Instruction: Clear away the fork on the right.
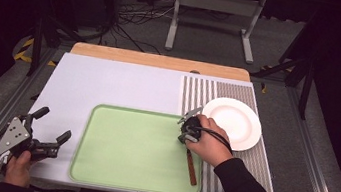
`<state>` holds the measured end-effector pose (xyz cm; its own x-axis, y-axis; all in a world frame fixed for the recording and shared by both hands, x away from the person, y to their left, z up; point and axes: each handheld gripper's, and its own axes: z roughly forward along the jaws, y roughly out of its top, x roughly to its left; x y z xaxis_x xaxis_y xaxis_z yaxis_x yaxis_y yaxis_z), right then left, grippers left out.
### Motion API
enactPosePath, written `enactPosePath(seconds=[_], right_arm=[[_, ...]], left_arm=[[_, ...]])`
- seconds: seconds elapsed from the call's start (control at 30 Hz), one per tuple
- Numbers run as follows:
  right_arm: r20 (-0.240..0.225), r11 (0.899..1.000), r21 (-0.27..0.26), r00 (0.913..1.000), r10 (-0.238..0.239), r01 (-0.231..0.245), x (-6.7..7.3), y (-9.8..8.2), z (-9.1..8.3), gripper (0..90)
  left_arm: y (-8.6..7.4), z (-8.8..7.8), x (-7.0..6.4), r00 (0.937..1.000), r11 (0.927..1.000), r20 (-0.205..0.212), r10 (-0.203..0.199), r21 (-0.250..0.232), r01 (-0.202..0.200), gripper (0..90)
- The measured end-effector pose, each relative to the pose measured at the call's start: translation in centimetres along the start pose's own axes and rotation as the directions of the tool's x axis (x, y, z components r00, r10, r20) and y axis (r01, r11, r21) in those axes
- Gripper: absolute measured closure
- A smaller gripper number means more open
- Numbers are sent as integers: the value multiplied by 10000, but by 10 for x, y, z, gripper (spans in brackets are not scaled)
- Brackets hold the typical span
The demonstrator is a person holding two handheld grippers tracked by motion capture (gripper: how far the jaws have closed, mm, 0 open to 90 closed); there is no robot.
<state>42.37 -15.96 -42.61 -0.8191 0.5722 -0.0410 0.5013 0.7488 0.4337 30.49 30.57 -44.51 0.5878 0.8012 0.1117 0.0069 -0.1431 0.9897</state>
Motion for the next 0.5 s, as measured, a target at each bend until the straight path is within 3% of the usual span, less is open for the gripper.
enactPosePath(seconds=[0.5], right_arm=[[374,9983,80,9976,578,-581,-12,-7,-4,900]], left_arm=[[0,0,0,10000,10000,-4,-6,2,6,3]])
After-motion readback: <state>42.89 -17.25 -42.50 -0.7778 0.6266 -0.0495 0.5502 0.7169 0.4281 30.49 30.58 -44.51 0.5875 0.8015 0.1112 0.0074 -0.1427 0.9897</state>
